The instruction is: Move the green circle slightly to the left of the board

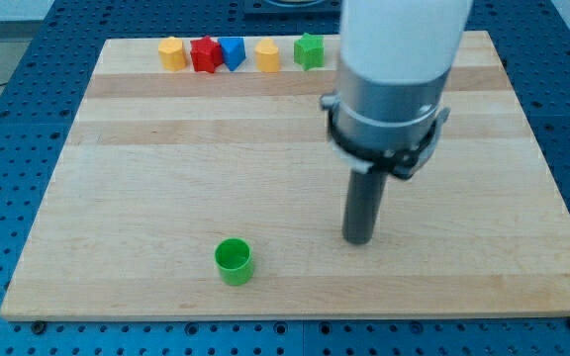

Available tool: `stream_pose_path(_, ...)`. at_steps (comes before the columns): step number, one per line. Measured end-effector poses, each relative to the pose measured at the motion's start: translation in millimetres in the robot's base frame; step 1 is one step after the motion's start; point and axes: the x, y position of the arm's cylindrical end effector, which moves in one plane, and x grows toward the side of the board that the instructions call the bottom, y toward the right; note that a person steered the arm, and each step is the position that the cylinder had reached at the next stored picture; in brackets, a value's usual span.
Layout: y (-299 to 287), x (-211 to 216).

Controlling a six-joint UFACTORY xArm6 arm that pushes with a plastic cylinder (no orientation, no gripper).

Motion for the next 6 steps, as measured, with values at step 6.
stream_pose_path(6, -146.5, -1.4)
